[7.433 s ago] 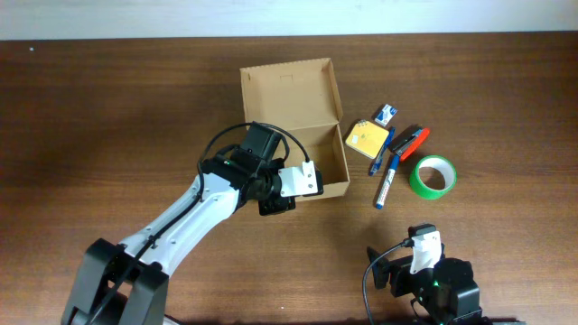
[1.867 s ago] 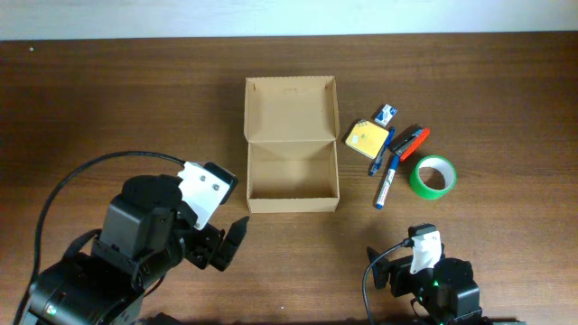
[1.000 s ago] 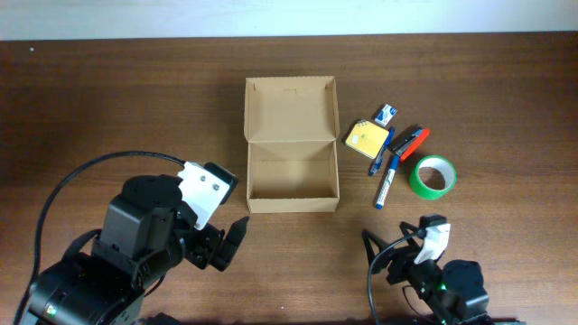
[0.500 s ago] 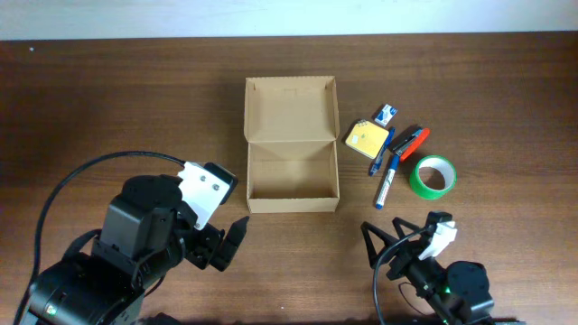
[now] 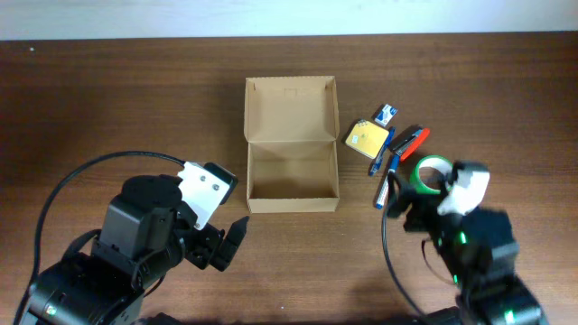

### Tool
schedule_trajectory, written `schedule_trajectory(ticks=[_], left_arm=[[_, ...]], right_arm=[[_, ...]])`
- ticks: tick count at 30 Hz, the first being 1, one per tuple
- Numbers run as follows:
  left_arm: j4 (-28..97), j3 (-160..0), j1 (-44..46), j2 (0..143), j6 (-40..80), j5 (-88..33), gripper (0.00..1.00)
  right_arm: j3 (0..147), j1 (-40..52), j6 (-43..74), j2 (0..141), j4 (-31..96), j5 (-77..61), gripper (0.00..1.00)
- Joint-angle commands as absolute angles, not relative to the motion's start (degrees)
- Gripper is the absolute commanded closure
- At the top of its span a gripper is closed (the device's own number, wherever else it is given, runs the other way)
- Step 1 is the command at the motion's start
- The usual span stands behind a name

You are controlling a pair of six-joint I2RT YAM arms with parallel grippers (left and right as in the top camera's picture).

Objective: Pack container
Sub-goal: 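Move the right gripper over the green tape roll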

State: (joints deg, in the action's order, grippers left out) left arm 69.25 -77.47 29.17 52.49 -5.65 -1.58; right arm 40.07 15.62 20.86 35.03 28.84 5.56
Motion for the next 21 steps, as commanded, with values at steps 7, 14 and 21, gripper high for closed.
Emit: schedule_trajectory(ticks=[7,14,21], left_arm=[[69.10,-78.22,28.97,52.40,-6.79,-2.39,0.00],[69.10,-78.22,28.97,52.40,-6.79,-2.37,0.00],[69.10,-78.22,28.97,52.40,-6.79,-2.39,0.00]], right_arm=[[60.07,10.04,12.62,58.35,37.17,13.67,0.01],[67.55,-4.36,12.36,70.15,41.58,2.74,0.01],[67.64,-13.41,4.64,77.97,41.63,-1.98,0.01]])
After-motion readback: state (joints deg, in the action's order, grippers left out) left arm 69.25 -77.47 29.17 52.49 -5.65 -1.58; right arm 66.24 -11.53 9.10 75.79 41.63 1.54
